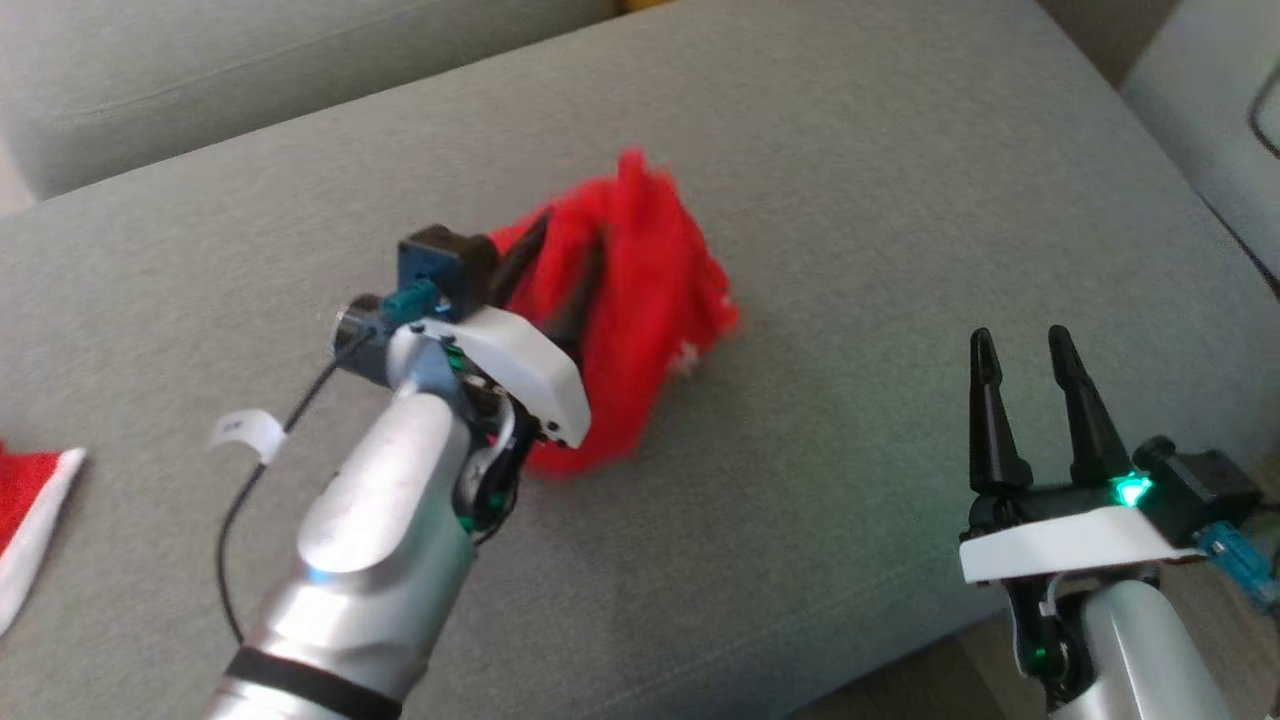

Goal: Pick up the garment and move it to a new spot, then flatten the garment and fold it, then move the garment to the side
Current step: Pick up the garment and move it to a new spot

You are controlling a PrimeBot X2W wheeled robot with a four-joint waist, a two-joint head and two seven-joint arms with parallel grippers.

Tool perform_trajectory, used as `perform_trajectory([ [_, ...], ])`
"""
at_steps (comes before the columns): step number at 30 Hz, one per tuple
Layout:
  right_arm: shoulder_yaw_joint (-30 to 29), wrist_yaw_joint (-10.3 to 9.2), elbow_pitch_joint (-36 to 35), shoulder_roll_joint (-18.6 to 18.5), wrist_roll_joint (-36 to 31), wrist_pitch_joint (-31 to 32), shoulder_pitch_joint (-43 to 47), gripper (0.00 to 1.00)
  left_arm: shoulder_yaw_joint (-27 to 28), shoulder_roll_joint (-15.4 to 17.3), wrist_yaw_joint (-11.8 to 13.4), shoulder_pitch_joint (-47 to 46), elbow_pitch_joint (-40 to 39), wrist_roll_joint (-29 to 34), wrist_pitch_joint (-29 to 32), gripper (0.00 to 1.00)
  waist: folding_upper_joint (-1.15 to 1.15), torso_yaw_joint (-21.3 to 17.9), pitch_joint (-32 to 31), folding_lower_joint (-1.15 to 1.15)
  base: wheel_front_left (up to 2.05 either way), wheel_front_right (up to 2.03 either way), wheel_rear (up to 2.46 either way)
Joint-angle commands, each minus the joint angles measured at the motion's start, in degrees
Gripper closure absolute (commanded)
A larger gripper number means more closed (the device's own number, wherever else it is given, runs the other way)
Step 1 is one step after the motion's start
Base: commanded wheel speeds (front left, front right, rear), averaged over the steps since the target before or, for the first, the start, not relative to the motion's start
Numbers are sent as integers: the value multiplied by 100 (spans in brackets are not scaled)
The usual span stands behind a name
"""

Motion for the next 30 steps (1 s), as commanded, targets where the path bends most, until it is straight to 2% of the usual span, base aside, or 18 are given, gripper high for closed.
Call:
perform_trajectory([
  [1, 161, -4, -207, -32, -4, -62, -250, 0, 127, 81, 45, -415, -148, -37, -72, 0, 0, -77, 36, 0, 0, 0, 0],
  [7, 95, -4, -203, -32, -31, -62, -175, 0, -67, 79, 382, -622, 267, -581, -588, 0, 0, 111, -23, 0, 0, 0, 0],
  [10, 60, -4, -206, -32, -73, -62, -138, 0, 107, 116, 415, -663, 351, -648, -739, 0, 0, 350, -69, 0, 0, 0, 0],
  [16, -83, -4, -198, -32, -263, -62, -50, 0, 516, 507, 446, -411, 63, -540, -840, 0, 0, 1023, -194, 0, 0, 0, 0],
  [23, -256, -4, -119, -32, -490, -62, 90, 0, 1006, 775, 490, 674, -708, -258, -845, 0, 0, 1758, -387, 0, 0, 0, 0],
  [30, -289, -4, 38, -32, -718, -62, 185, 0, 1328, 512, 424, 1942, -1157, -44, -846, 0, 0, 2192, -506, 0, 0, 0, 0],
])
